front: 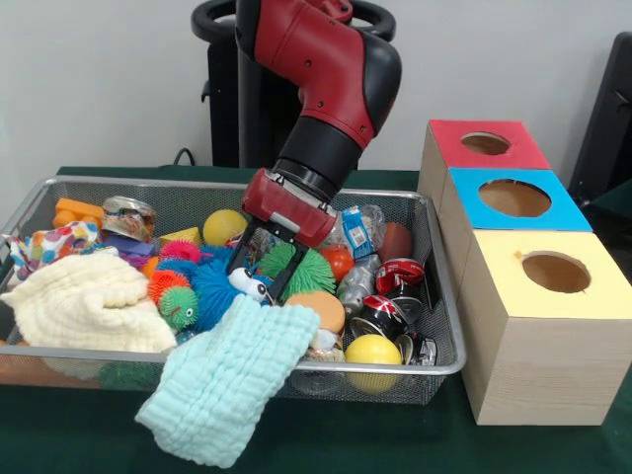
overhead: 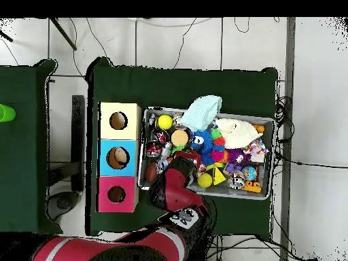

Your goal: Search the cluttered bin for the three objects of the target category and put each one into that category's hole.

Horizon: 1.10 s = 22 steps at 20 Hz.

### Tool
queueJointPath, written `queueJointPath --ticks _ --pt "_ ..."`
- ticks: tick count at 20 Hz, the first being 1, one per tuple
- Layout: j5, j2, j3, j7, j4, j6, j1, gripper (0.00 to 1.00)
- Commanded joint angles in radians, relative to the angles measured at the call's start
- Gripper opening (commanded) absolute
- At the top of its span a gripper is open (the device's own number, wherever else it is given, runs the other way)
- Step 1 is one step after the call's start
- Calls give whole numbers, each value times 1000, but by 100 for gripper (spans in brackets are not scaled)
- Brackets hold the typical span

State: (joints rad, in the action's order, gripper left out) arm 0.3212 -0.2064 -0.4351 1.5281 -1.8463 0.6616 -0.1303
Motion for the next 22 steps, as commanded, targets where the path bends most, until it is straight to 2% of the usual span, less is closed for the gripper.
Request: queueJointPath --ticks 1,9,16,22 --pt "22 19 122 306 -41 26 19 100" --pt "-17 68 127 343 -17 70 41 100" --pt "52 146 101 345 17 135 -3 100" --pt "93 182 93 329 32 189 -26 100"
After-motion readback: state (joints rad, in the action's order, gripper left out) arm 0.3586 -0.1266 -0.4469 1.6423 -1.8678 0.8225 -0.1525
